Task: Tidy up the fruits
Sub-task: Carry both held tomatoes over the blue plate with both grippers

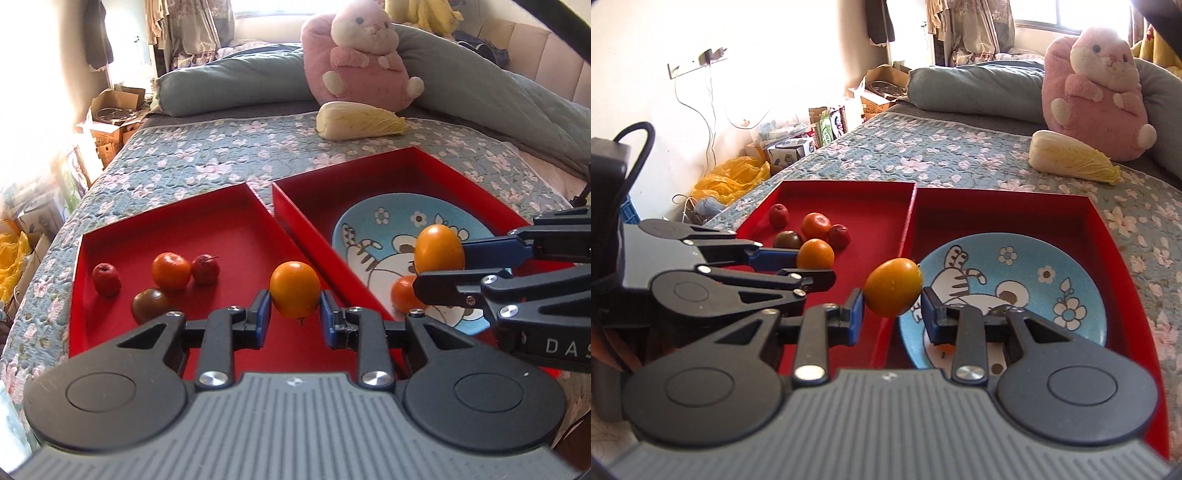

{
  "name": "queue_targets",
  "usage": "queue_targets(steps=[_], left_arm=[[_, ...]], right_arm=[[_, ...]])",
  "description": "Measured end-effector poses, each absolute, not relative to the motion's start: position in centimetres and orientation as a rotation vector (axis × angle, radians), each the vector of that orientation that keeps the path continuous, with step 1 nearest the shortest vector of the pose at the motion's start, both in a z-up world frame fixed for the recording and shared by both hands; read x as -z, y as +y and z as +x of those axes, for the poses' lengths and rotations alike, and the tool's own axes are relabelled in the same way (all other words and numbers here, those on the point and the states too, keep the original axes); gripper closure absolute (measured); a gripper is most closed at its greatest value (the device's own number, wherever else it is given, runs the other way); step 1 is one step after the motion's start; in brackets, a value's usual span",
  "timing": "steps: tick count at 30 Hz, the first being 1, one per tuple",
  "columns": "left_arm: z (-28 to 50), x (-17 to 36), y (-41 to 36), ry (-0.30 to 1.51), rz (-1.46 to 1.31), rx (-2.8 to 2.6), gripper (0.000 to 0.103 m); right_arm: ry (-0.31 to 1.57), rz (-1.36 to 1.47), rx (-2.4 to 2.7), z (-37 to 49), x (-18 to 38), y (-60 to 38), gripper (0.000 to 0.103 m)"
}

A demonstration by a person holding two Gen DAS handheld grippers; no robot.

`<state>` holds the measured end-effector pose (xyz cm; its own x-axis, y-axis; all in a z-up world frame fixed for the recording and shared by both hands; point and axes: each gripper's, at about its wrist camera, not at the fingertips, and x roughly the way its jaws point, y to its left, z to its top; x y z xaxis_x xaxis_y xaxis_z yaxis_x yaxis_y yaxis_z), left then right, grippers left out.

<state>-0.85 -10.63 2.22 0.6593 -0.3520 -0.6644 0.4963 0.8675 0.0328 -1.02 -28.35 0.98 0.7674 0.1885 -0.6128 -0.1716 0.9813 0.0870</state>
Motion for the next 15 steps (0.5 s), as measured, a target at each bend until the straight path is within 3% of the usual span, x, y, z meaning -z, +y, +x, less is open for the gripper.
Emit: queue_targets(steps=[15], left_arm=[[-1.8, -1.6, -17.5, 0.705, 0.233, 0.634, 0.070]], right_arm=[[0.714, 0.068, -0.010, -3.0, 1.8, -36.0, 0.067]])
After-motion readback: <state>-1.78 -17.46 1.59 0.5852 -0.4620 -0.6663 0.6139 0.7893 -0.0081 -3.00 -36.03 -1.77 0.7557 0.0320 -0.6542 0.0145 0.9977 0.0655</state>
